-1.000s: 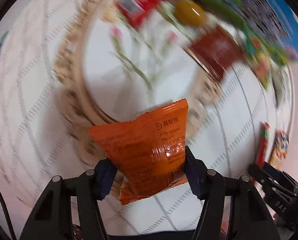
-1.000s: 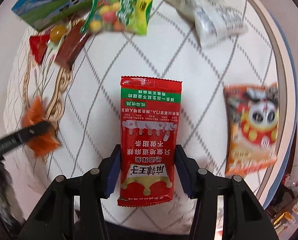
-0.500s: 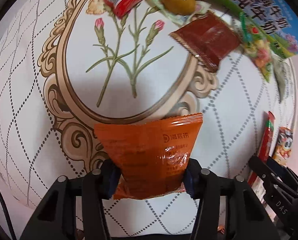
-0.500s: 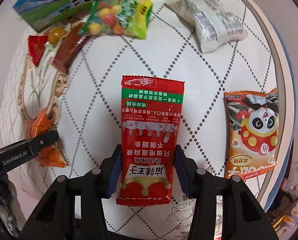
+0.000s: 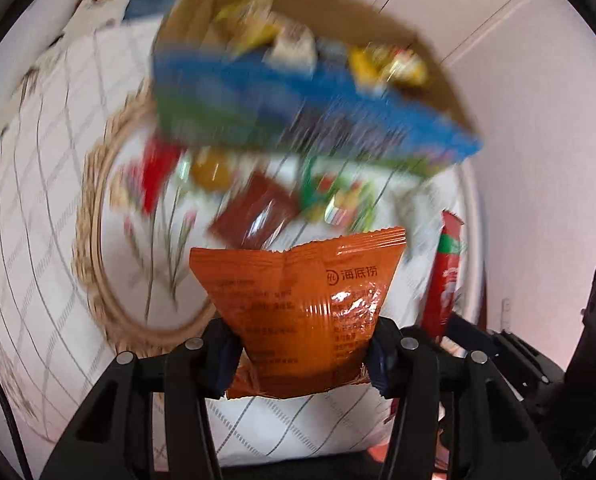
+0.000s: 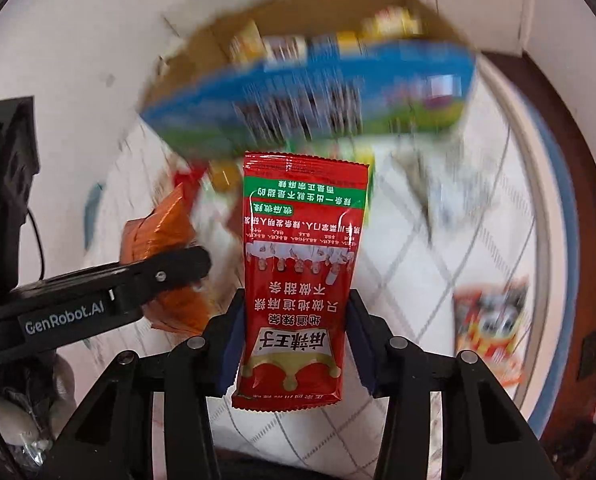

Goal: Organize snacks
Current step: 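Carry both packets into the box, release them, and lift both tools away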

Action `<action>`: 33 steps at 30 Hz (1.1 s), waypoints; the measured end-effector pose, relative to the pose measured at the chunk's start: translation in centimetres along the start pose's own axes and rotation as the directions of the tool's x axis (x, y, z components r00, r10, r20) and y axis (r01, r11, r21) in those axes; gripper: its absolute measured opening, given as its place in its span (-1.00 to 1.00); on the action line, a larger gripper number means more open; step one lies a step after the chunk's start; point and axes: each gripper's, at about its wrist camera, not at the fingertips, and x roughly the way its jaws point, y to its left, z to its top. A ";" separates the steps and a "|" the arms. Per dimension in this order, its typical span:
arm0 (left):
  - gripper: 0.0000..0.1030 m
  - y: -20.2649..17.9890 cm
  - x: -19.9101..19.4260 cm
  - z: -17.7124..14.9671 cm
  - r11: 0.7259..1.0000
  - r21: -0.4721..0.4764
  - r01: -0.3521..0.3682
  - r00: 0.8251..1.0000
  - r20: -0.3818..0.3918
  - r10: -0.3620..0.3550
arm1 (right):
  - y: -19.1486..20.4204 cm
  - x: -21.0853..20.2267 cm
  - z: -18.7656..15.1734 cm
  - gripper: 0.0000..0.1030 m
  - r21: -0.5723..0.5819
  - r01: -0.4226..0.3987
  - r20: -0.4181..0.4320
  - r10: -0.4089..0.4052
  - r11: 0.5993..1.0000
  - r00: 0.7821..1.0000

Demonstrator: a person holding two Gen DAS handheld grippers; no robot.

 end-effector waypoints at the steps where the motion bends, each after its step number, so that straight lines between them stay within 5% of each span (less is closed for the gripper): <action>1: -0.06 -0.5 -0.6 1.7 1.000 0.008 0.008 1.000 0.015 -0.008 | -0.2 -0.9 1.6 -0.04 -0.005 -0.007 0.025 0.007 1.000 1.000; 8: -0.06 -0.7 -3.5 10.4 0.997 0.076 -0.028 0.995 0.099 0.020 | -1.6 -3.1 12.6 -0.04 -0.019 -0.002 0.109 0.005 1.000 0.994; 17: -0.05 3.6 1.4 20.4 0.993 0.045 -0.108 0.993 -0.051 0.110 | -1.4 3.3 22.8 -0.04 0.011 -0.049 0.021 0.049 0.999 0.999; 23: -0.05 6.0 5.5 22.5 0.989 0.035 -0.141 0.978 -0.151 0.145 | -1.2 9.6 24.1 -0.04 0.004 -0.048 -0.087 0.048 0.999 0.995; 31: -0.02 6.9 8.0 22.2 0.983 0.040 -0.179 0.964 -0.192 0.184 | -1.4 13.1 23.7 0.01 0.025 -0.069 -0.175 0.072 0.997 0.982; 33: 0.22 7.3 8.6 22.2 0.984 0.020 -0.176 0.962 -0.206 0.176 | -1.5 14.0 23.8 0.45 0.029 -0.061 -0.211 0.066 0.998 0.975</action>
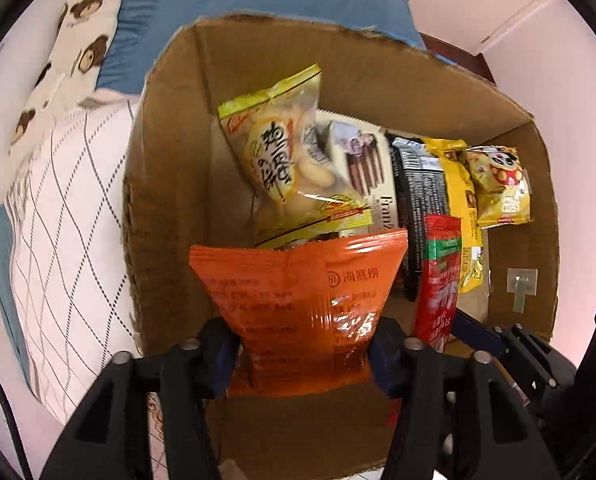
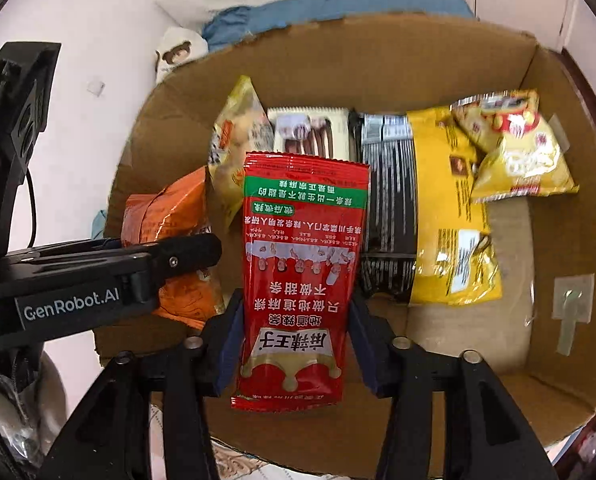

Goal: Organize snacks
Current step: 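Carry both packets into the box, release them, and lift both tools away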

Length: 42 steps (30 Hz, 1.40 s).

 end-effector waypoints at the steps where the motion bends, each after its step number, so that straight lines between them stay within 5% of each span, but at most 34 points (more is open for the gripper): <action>1: 0.56 0.0 0.1 0.0 1.000 0.002 -0.003 1.000 0.004 0.003 | 0.0 0.3 0.2 0.88 0.000 -0.001 -0.008 0.001 1.000 1.000; 2: 0.78 -0.1 0.0 0.0 1.000 0.004 -0.013 1.000 0.010 0.013 | 0.1 0.5 0.2 0.94 -0.007 0.015 -0.014 -0.015 1.000 1.000; 11: 0.81 -1.0 -0.7 -0.9 0.999 0.018 -0.041 0.999 0.033 0.041 | -0.4 -0.4 -0.2 0.94 -0.021 0.096 0.016 -0.095 0.995 0.995; 19: 0.81 -1.1 -4.5 -3.7 0.998 -0.010 -0.060 0.980 0.189 0.061 | -2.0 -4.1 -2.3 0.94 -0.006 0.190 0.117 -0.188 0.982 0.975; 28: 0.81 -1.2 -9.7 -8.8 0.995 -0.015 -0.100 0.913 0.395 0.098 | -1.4 -9.9 -6.0 0.94 -0.010 0.243 0.273 -0.231 0.970 0.934; 32: 0.81 -1.4 -11.7 -11.7 0.992 -0.012 -0.127 0.872 0.474 0.117 | -0.5 -12.8 -8.4 0.94 -0.013 0.278 0.360 -0.255 0.960 0.897; 42: 0.81 -2.7 -15.5 -18.4 0.989 0.027 -0.149 0.807 0.580 0.106 | 1.4 -18.8 -14.6 0.94 -0.023 0.297 0.499 -0.246 0.955 0.831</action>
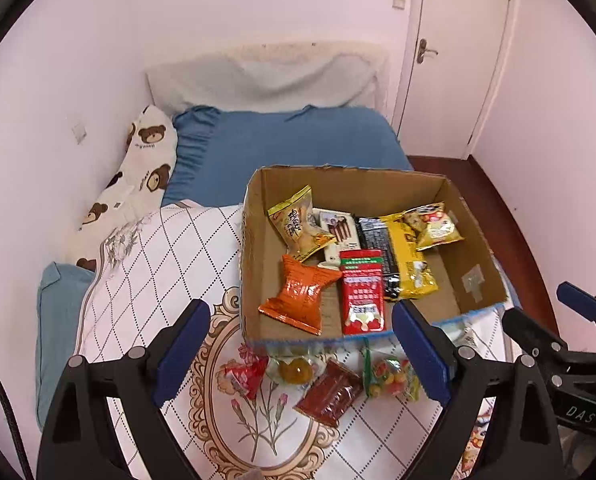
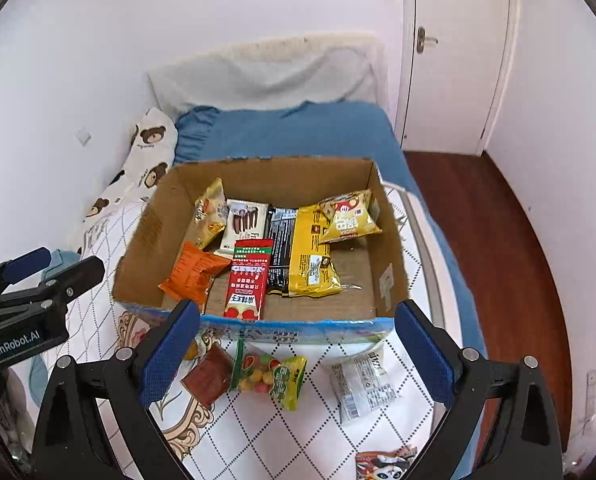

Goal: Organize snacks
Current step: 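Grasp the brown sauce packet with the left tool while the right tool grasps the panda snack bag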

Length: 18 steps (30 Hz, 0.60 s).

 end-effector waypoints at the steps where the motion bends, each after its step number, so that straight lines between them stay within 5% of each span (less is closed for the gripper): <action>1: 0.81 -0.1 -0.5 -0.2 1.000 -0.001 0.006 1.000 0.005 -0.006 | -0.1 -0.8 -0.3 0.94 0.005 -0.007 0.011 0.006 1.000 1.000; 7: 0.81 -0.6 -3.2 -2.2 0.999 -0.022 0.048 0.999 0.023 -0.048 | -1.2 -3.3 -1.9 0.94 0.050 -0.067 0.010 0.067 0.997 0.998; 12: 0.81 -1.0 -2.5 -5.6 0.999 -0.027 0.042 0.999 -0.013 -0.042 | -4.0 -2.6 -6.2 0.91 0.106 -0.010 -0.061 0.017 0.994 0.998; 14: 0.81 -1.1 -0.8 -7.4 0.999 -0.022 0.038 0.997 -0.069 -0.040 | -5.7 -1.1 -8.7 0.48 0.146 0.004 -0.131 0.015 0.989 0.991; 18: 0.81 -0.9 4.2 -10.8 0.999 -0.021 0.037 0.976 -0.213 -0.041 | -9.0 1.9 -13.5 0.43 0.211 0.060 -0.254 -0.005 0.976 0.967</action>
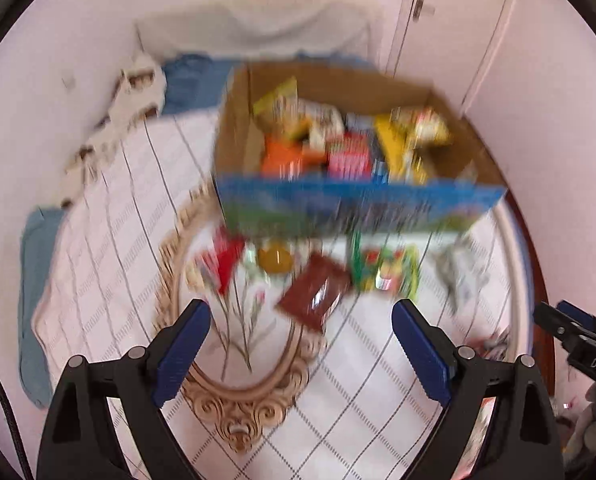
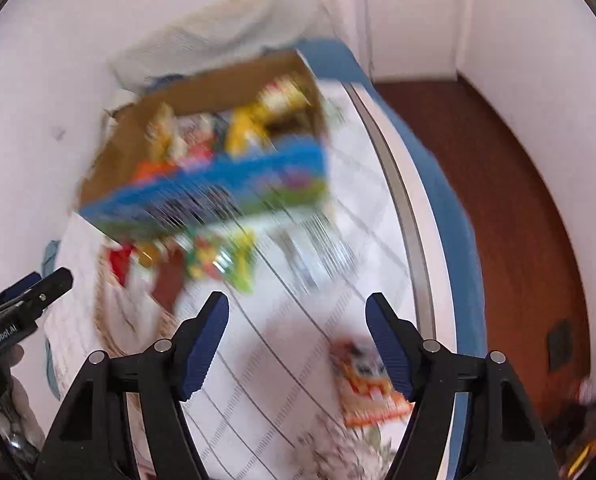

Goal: Organize snacks
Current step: 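Grasp the brown sauce packet with the left tool while the right tool grasps the panda snack bag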

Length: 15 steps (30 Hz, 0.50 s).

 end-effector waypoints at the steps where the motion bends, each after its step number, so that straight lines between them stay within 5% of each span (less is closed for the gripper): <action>1: 0.81 -0.1 1.1 -0.3 1.000 0.009 -0.001 1.000 -0.028 0.001 | -0.8 1.1 -0.6 0.43 0.013 0.011 -0.032 -0.011 1.000 0.999; 9: 0.81 -2.7 10.7 0.8 0.965 0.258 -0.049 0.978 -0.183 0.098 | -4.5 8.0 -4.4 0.45 0.077 0.024 -0.212 -0.007 0.997 0.977; 15: 0.70 -4.9 15.3 1.7 0.921 0.390 -0.013 0.955 -0.269 0.127 | -5.1 11.5 -5.3 0.52 0.071 0.045 -0.321 -0.020 0.996 0.947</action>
